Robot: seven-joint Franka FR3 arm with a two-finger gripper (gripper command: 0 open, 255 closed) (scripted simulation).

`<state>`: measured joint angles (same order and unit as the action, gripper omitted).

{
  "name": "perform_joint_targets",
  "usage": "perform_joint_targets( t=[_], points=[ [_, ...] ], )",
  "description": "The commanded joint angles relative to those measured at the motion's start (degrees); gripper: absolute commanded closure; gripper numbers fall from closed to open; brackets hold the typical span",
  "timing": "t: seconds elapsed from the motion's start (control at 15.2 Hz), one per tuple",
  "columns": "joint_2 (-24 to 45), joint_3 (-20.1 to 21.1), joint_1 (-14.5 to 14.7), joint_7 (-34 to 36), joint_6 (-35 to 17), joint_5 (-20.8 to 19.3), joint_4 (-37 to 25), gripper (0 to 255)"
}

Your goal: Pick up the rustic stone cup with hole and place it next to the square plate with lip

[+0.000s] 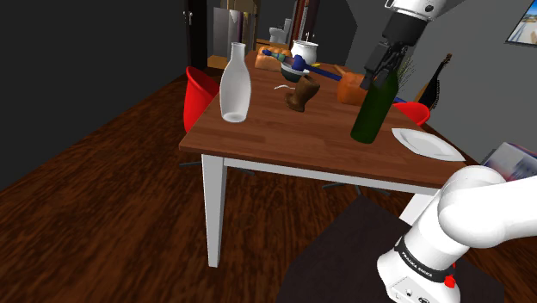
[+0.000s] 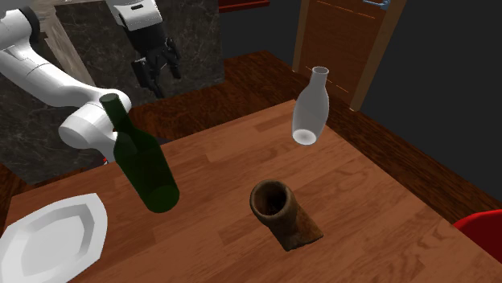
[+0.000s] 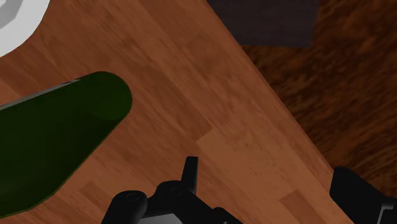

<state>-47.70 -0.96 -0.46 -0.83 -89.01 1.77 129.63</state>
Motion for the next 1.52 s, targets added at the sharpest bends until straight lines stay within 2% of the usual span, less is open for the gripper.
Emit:
perform_joint_targets(
  t=[0.0,0.4,0.79,1.45],
  points=[
    [0.0,0.0,0.0,0.0,0.0,0.0,0.0,0],
    [10.4,-4.0,-0.7,-3.5,-7.8,-0.7,-3.5,0],
    [21.9,-7.8,-0.9,-7.3,-13.8,0.2,-9.6,0],
    [42.8,-13.7,-1.5,-14.6,-18.6,6.1,-26.0,0]
  ],
)
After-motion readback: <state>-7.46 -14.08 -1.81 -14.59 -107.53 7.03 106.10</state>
